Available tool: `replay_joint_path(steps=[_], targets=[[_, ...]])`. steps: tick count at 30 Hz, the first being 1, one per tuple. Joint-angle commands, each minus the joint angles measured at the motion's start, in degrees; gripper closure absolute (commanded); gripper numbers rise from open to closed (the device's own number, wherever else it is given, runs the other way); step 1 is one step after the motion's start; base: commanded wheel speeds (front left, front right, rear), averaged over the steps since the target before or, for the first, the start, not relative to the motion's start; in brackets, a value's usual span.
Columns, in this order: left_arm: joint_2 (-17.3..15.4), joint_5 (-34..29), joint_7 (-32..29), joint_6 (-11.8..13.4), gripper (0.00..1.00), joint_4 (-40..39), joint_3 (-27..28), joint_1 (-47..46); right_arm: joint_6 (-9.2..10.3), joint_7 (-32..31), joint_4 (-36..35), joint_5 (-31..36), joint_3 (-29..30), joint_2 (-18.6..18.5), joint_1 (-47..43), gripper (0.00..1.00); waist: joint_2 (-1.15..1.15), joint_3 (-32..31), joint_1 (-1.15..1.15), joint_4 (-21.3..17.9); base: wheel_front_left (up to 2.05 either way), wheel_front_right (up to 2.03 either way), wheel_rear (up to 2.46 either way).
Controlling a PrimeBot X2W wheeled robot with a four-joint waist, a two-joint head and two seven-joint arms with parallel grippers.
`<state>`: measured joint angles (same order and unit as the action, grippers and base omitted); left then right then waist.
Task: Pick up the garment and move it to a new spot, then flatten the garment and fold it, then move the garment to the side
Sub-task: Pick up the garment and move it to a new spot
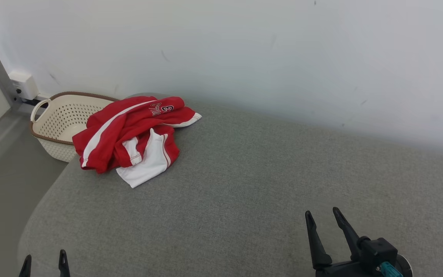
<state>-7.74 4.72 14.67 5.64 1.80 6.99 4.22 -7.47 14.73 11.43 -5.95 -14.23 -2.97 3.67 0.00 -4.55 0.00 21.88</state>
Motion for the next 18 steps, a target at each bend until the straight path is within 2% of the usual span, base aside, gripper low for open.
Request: replay_joint_path(steps=[1, 9, 18], targets=[[-0.4, 0.2, -0.1, 0.1, 0.00, -0.2, 0.0, 0.7, -0.04, 0.4, 0.1, -0.2, -0.3, 0.1, 0.3, 0.00, 0.00, -0.3, 0.00, 1.0, 0.00, 0.00, 0.00], [-0.7, 0.6, -0.1, 0.6, 0.00, -0.6, 0.1, 1.0, -0.04, 0.5, 0.7, -0.8, -1.7, 0.1, 0.7, 0.00, 0.00, -0.4, 0.00, 2.0, 0.00, 0.00, 0.00], [-0.6, 1.7, 0.0, 0.8, 0.00, -1.0, 0.3, 0.8, -0.04, 0.5, 0.8, -1.4, -2.2, 0.1, 0.9, 0.00, 0.00, -0.2, 0.00, 1.0, 0.00, 0.00, 0.00]])
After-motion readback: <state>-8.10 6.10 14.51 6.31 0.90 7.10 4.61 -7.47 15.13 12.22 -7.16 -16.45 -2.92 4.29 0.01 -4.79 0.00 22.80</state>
